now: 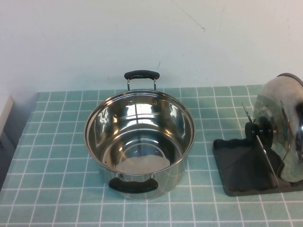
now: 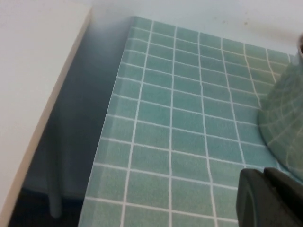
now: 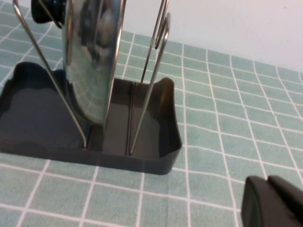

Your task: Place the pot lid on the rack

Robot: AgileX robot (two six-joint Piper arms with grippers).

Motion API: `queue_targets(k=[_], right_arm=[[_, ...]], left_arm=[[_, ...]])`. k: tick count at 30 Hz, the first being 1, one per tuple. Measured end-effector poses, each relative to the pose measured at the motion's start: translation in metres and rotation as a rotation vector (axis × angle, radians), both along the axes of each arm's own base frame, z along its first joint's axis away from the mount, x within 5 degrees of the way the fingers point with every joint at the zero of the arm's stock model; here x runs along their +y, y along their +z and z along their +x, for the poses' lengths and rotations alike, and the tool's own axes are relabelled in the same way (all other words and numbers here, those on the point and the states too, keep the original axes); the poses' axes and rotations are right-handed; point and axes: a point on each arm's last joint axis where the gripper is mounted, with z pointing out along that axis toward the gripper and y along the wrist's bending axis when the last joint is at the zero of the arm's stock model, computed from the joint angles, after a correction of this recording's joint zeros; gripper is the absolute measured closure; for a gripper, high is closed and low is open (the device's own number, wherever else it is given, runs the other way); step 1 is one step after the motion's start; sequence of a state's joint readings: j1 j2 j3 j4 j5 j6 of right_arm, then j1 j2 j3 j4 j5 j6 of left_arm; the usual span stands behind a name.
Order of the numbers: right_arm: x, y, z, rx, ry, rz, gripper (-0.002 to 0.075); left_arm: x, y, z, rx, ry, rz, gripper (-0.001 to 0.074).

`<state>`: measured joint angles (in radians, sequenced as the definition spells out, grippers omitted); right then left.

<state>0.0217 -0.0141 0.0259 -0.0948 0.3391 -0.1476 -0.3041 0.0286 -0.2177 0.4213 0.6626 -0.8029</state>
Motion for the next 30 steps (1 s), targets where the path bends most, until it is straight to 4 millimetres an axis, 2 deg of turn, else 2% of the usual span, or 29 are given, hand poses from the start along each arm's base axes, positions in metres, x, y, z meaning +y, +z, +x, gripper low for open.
queue_targets(k=[5,11,17,30], right_arm=[[0.0,0.0,0.0,0.0,0.0,-0.002,0.0728],[0.0,0.0,0.0,0.0,0.0,-0.002,0.0728],[0.0,0.0,0.0,0.0,0.0,-0.004,0.0728],[0.0,0.0,0.0,0.0,0.0,-0.003,0.0729]], left_arm=[[-0.009,-0.026,0.004,-0.044,-0.13,0.282,0.0737],[-0.008,-0.051,0.008,-0.005,-0.029,0.291,0.0737],[-0.006,-0.05,0.011,-0.077,0.084,0.224,0.0737],[-0.014,-0.049,0.011,-0.095,-0.065,0.236,0.0737]])
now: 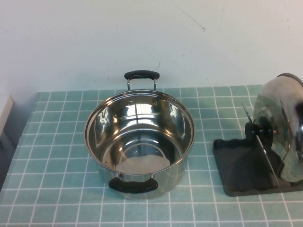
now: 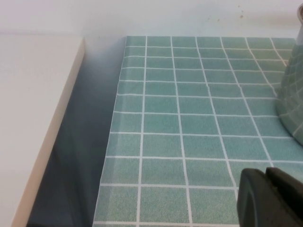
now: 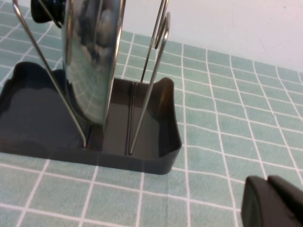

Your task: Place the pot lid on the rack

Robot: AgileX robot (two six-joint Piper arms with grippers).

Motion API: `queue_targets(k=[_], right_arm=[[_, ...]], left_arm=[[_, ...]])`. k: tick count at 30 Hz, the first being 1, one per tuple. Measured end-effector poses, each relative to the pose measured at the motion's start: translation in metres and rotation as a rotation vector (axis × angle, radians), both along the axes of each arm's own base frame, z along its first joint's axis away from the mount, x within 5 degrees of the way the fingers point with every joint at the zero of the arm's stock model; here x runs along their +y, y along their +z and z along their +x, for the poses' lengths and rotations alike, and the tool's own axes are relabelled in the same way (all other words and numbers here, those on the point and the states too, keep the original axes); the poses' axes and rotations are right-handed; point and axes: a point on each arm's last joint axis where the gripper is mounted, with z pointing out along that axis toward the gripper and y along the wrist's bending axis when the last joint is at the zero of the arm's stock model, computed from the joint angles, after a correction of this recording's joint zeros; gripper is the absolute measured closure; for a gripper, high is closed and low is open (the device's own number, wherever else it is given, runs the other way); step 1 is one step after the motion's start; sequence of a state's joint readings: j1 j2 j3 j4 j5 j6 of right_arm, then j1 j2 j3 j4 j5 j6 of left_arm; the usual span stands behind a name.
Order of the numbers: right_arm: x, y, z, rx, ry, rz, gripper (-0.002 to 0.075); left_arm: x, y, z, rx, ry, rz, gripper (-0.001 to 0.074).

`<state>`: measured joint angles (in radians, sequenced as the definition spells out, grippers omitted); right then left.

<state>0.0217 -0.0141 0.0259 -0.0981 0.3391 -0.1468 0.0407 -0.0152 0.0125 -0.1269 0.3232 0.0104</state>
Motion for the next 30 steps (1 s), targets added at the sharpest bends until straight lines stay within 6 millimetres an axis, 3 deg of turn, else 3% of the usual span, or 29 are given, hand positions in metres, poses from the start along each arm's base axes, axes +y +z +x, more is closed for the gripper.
queue_targets(k=[30], right_arm=[[-0.0001,0.0,0.0,0.0,-0.002,0.0,0.0729]], left_arm=[[-0.0004,0.0002,0.0,-0.002,-0.002,-0.008,0.0737]])
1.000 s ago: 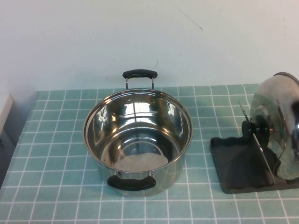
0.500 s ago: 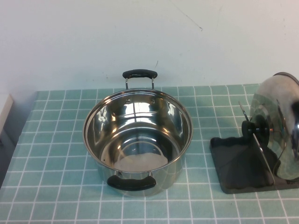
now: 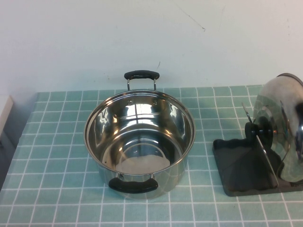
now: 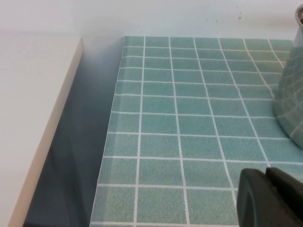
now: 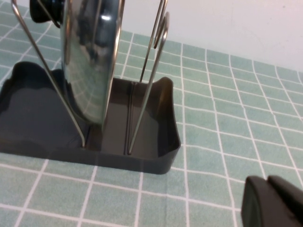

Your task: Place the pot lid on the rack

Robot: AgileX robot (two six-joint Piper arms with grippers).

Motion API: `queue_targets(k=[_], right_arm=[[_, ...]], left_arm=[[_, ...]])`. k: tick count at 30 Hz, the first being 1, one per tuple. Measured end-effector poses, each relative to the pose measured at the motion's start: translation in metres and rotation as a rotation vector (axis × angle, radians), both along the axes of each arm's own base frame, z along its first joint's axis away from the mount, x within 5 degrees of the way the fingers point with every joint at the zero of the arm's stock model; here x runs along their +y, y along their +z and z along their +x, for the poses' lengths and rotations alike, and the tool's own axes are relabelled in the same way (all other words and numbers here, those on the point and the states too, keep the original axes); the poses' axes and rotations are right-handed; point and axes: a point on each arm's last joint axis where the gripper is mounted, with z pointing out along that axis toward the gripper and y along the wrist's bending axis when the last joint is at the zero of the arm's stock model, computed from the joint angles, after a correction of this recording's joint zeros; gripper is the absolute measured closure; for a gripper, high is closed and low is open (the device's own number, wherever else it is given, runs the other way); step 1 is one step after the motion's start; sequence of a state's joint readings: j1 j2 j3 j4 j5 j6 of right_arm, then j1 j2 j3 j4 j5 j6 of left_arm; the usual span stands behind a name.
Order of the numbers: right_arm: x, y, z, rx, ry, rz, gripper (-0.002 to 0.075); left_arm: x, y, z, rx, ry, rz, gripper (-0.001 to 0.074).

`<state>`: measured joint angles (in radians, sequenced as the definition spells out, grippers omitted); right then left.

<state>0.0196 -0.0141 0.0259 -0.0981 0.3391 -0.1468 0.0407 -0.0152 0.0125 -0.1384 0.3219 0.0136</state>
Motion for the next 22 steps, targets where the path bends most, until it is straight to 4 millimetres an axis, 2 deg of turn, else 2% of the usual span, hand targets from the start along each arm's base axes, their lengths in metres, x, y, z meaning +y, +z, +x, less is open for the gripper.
queue_targets(k=[22], right_arm=[[-0.0008,0.0,0.0,0.0,-0.015,0.0,0.0729]], left_arm=[[0.0,0.0,0.0,0.0,0.0,-0.001,0.0737]])
